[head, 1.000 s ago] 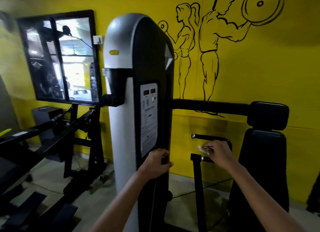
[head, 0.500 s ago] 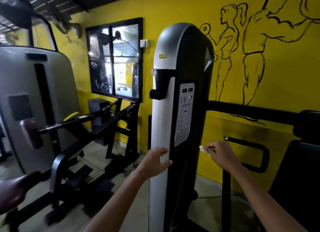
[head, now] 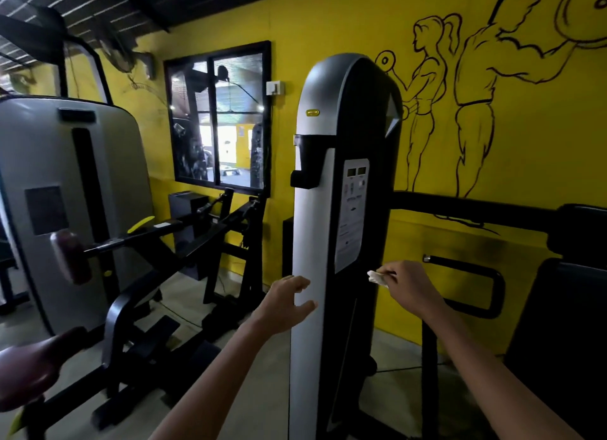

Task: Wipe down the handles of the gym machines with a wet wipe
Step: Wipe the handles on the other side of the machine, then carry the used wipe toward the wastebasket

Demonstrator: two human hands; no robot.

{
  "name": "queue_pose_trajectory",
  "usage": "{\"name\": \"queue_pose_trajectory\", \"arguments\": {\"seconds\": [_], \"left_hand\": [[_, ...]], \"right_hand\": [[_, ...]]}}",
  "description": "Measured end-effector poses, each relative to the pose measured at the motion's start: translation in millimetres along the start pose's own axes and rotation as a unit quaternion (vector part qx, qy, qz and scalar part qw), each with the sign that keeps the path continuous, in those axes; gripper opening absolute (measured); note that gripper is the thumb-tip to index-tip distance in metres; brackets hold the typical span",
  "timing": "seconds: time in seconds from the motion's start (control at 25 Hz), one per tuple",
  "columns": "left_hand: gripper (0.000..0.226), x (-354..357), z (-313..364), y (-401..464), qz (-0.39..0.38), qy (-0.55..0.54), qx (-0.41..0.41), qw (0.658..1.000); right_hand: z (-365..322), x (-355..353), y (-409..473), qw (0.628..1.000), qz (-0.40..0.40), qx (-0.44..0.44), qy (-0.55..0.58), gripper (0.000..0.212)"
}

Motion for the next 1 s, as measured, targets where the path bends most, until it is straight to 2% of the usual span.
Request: {"name": "queue_pose_trajectory", "arguments": {"seconds": [0.24,0.52,0.64,0.8,1.0], "left_hand": [[0.047,36.1,39.5,10.4,-0.067,-0.025,0.067,0.995],[0.061,117.7,128.6,-21.2,-0.194,-0.079,0.154,0.966],[0.065,164.1,187.9,-58.6,-0.248,-0.101,0.200,0.942],[0.050,218.2,276.8,-129.6,-0.312,-0.132,0.279,0.899],[0.059,253.5,397.1,-273.8,-0.418,-0.167,0.368,0.813]], "right_hand": [[16.4,-41.2,-43.6,0.996,0.038,0.074,-0.046,0.017],[39.4,-126.3,-170.1,0.963,0.088,0.212,-0.142,0.012],[36.8,-183.7,-249.1,0.933,0.116,0.272,-0.207,0.011],[4.8,-258.5,-364.8,0.881,0.155,0.355,-0.270,0.012],[-72.1,-352.4,-531.8,0.781,0.200,0.465,-0.365,0.010]]}}
Point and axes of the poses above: each hand's wrist, its own y-axis towards the middle knuckle, its own x-axis out of the palm, z = x × y, the point moved 9 cm from there along y, towards the middle knuckle, and after that the axes turned 14 degrees about -x, right-handed, at the moved point
